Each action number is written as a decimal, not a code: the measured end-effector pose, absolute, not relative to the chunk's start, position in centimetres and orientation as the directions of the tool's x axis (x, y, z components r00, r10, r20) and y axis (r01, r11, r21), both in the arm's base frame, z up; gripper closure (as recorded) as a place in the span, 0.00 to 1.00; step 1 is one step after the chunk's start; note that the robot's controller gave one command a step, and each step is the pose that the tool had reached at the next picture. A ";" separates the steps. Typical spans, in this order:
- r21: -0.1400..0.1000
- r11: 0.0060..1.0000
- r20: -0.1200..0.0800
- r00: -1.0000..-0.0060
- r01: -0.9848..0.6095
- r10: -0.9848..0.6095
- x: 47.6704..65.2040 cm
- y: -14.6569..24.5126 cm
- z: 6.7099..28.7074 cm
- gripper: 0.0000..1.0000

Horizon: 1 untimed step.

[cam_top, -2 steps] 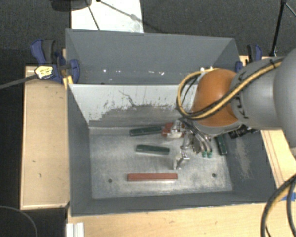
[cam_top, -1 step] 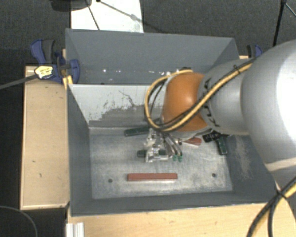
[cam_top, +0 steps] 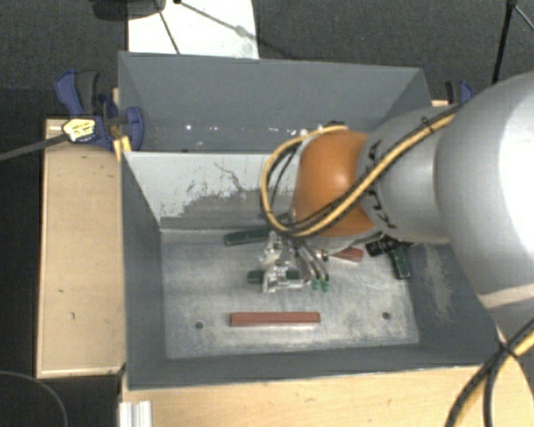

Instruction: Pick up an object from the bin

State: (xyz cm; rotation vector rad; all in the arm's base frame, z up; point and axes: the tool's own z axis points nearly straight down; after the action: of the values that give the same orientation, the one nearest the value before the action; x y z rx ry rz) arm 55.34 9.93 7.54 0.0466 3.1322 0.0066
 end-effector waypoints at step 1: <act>0.001 0.999 -0.002 -0.999 0.040 0.040 54.6 9.6 19.7 1.00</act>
Offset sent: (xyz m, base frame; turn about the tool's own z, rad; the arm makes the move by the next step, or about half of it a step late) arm 0.0000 0.0000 0.0000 0.0000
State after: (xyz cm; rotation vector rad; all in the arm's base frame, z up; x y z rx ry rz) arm 54.61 9.60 19.73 0.0628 3.1385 0.0010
